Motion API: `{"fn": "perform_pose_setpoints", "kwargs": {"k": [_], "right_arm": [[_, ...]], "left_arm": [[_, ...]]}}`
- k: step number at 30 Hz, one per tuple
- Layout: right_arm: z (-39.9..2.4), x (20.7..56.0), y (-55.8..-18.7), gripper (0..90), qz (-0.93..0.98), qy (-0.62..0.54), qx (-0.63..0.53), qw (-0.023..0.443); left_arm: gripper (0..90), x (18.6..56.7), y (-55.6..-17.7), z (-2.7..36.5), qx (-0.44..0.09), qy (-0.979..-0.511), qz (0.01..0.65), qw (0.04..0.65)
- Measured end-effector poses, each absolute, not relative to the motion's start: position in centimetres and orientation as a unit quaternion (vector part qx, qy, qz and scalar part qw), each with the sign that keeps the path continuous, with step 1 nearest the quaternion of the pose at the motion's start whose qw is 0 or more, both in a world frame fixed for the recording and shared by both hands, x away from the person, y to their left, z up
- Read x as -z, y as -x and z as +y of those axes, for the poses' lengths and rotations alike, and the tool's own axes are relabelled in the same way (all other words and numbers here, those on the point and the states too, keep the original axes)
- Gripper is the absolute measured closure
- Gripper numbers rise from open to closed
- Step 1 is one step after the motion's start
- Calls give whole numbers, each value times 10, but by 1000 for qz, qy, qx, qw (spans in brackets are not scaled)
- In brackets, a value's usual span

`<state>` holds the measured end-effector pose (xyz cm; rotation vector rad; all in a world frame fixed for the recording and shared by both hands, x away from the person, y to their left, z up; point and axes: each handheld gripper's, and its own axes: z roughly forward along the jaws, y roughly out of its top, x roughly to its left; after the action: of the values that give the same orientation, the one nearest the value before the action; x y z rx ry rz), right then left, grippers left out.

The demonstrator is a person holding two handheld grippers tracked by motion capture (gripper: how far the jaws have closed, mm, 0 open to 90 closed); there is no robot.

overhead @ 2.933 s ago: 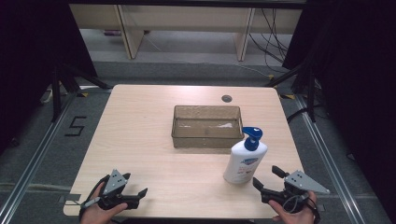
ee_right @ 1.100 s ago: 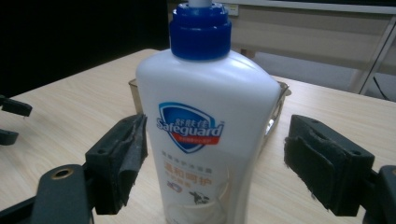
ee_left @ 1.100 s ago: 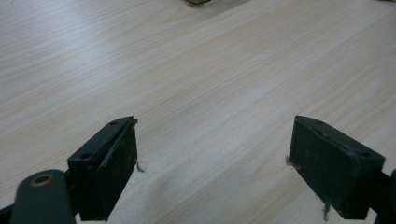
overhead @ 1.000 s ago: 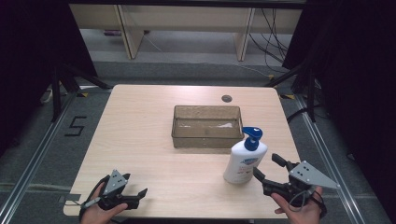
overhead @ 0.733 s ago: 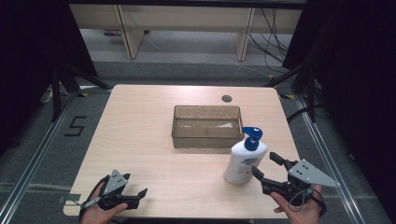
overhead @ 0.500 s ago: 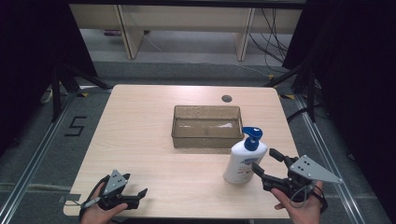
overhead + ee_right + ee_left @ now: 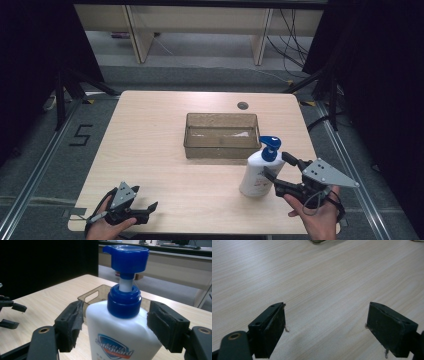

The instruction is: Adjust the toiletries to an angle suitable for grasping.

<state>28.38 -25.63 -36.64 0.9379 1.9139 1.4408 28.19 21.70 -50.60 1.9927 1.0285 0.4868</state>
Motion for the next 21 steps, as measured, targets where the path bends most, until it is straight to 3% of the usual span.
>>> {"fn": "perform_pose_setpoints", "kwargs": {"k": [21], "right_arm": [[-253, 355, -301, 395, 709, -339, -544, 293]], "left_arm": [[147, 506, -283, 218, -194, -793, 409, 408]]}}
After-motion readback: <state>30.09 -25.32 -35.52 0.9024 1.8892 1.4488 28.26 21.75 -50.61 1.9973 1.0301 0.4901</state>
